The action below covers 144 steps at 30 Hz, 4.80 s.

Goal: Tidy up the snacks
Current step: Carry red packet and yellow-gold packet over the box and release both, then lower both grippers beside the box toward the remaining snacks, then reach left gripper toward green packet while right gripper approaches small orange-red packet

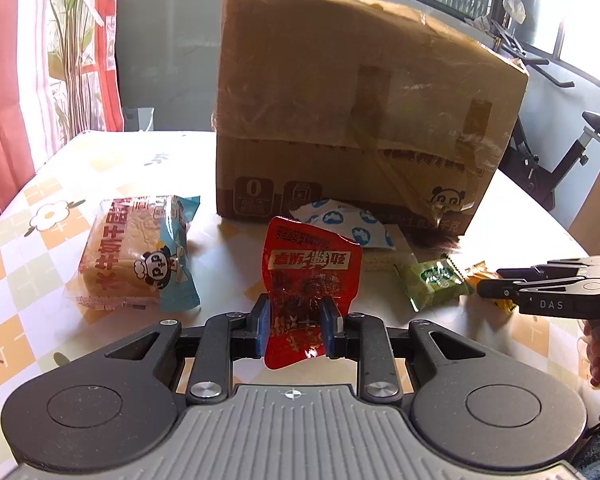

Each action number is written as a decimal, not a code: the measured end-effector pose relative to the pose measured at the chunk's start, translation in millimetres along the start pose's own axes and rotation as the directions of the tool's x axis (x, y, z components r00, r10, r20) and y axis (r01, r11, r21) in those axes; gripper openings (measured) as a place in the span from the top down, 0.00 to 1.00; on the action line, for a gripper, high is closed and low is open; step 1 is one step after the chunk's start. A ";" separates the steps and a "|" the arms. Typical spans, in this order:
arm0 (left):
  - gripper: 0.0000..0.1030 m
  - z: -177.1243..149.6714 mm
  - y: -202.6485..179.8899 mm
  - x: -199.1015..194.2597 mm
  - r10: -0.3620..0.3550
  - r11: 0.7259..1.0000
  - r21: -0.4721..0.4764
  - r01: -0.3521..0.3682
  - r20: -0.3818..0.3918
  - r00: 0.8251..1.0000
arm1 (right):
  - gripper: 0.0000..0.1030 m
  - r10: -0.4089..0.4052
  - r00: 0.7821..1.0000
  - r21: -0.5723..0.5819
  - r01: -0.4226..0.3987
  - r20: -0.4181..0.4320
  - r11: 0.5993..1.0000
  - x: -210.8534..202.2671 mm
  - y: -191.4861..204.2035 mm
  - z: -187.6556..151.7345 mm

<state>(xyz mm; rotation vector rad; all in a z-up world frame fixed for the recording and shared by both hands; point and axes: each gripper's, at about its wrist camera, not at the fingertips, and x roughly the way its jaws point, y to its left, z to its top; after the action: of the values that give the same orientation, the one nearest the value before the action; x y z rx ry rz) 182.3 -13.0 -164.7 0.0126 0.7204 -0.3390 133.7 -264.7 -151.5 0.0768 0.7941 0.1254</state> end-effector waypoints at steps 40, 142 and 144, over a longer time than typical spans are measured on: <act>0.57 216.9 -65.4 43.7 -0.125 0.976 0.205 0.067 0.284 0.951 | 0.53 0.015 0.921 -0.107 0.029 0.389 0.994 -34.0 -3.2 190.8; 0.49 21.8 5.4 77.8 -0.042 0.998 0.048 0.051 -0.156 0.987 | 0.31 0.063 0.998 0.077 -0.062 -0.012 0.995 54.4 -25.1 62.0; 0.49 20.8 3.6 81.4 -0.049 0.998 0.034 0.055 -0.153 0.987 | 0.36 -0.001 1.000 -0.009 0.001 -0.030 1.000 57.2 -13.1 62.8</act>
<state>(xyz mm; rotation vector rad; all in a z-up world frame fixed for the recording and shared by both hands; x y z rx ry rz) 253.8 -36.6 -202.2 0.0563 0.8661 -0.4051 219.4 -271.0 -149.6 0.0659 0.8235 0.1299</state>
